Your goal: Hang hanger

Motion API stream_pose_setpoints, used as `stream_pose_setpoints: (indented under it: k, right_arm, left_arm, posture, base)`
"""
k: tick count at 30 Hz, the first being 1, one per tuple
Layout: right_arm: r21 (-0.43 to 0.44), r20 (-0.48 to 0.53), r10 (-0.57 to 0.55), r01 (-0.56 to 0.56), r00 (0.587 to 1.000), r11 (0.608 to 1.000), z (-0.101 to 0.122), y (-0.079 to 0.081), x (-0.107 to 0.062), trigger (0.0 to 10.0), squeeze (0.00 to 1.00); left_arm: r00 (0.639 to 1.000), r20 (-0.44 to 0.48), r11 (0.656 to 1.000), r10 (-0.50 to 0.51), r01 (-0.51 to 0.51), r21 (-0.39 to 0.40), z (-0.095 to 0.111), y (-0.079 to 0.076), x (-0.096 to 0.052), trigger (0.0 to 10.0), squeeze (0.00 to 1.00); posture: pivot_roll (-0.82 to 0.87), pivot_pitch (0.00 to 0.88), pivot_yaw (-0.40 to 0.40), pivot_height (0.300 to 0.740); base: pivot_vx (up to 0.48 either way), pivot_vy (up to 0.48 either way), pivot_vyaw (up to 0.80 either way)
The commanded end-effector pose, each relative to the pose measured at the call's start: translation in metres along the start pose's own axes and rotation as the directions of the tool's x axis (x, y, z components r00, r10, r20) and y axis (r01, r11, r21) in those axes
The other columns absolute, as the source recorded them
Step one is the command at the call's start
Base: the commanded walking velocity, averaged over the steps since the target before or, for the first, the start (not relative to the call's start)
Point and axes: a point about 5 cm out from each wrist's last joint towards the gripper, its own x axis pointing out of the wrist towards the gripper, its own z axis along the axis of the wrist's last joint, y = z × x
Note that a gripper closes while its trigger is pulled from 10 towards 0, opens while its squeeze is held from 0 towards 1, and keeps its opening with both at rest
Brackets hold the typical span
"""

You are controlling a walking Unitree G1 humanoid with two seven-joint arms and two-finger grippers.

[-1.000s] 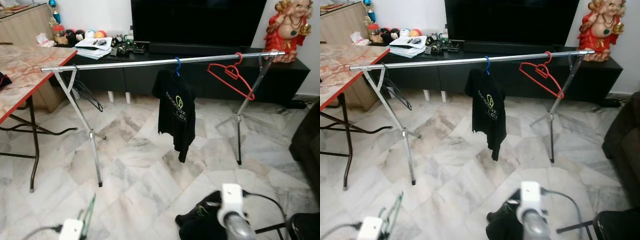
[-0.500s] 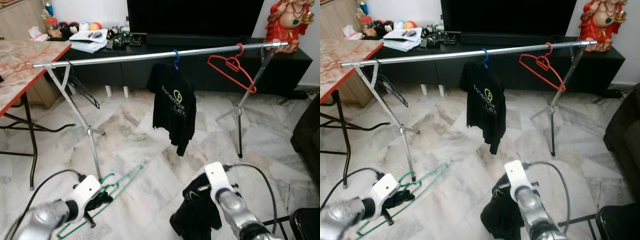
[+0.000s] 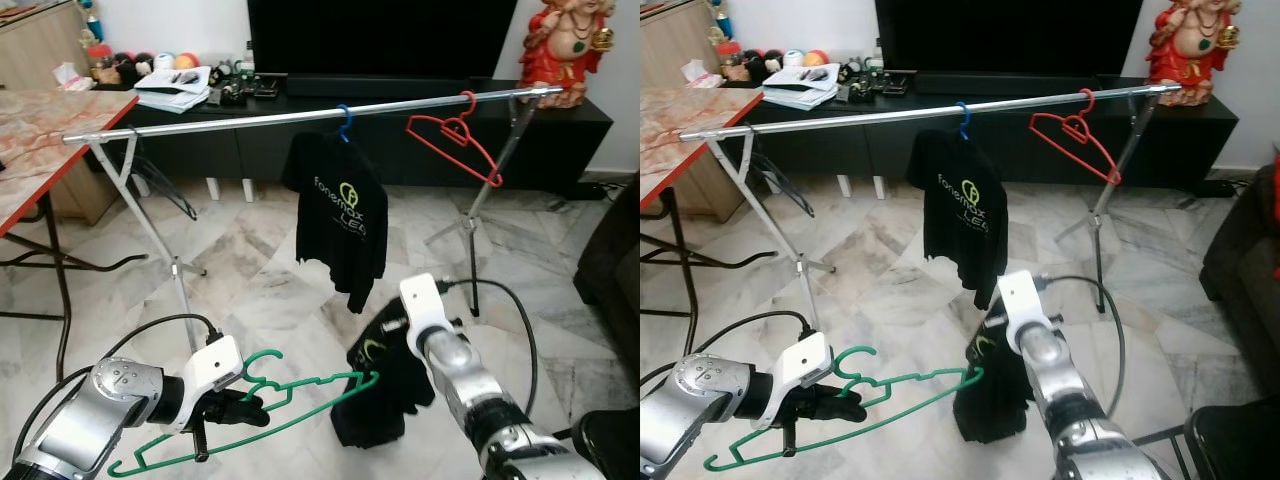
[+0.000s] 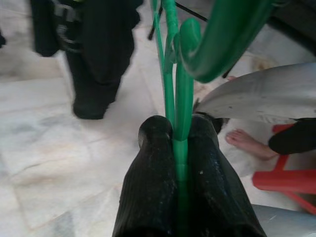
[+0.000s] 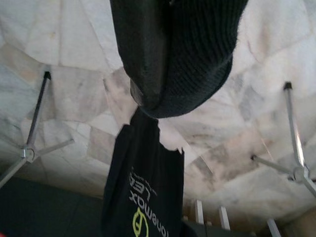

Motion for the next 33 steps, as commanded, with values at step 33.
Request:
stream_pose_setpoints:
  k: [33]
  right_arm:
    - [0.023, 0.052, 0.025, -0.026, 0.998, 0.999, 0.032, 0.014, 0.004, 10.0, 0.00]
  left_arm:
    - [0.998, 0.024, 0.999, -0.050, 0.050, 0.002, 0.016, -0.004, 0.004, 10.0, 0.00]
  posture:
    - [0.04, 0.074, 0.009, 0.740]
  base:
    - [0.000, 0.000, 0.00]
